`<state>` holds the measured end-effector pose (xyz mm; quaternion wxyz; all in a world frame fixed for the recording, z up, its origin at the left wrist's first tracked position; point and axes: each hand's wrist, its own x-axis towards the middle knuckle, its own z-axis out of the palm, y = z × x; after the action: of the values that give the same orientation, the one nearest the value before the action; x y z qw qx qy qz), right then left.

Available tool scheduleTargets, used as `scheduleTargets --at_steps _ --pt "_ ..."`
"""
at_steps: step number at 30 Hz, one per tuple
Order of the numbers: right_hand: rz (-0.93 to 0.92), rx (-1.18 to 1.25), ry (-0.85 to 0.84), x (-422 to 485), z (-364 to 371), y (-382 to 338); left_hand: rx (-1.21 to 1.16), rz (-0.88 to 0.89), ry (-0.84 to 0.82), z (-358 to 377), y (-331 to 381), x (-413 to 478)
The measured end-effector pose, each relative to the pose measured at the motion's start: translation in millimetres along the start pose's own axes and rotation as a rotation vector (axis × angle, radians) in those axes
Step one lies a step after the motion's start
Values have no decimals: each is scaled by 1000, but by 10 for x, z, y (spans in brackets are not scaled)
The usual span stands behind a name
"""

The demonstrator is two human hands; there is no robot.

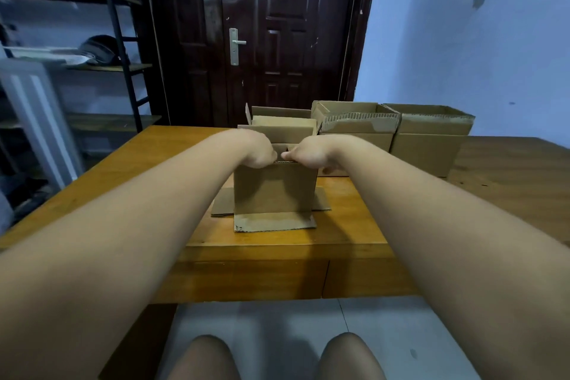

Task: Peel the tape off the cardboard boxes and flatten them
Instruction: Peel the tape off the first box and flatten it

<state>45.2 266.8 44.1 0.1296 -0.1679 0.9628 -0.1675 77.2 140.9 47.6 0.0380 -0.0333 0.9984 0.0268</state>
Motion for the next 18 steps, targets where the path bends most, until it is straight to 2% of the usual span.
scheduleTargets --at_steps 3,6,11,13,16,18 --pt "-47 30 63 54 80 62 -67 10 141 51 -70 60" --pt "-89 41 102 29 75 113 -297 -46 267 89 -284 123" --pt "-89 48 202 84 118 139 -519 -67 385 211 -414 127" --pt "-63 155 290 106 120 183 -619 -69 396 244 -428 114" --pt "3 440 426 108 111 318 -849 -93 408 253 -446 91" --pt "36 582 480 112 146 406 -936 -41 397 255 -438 41"
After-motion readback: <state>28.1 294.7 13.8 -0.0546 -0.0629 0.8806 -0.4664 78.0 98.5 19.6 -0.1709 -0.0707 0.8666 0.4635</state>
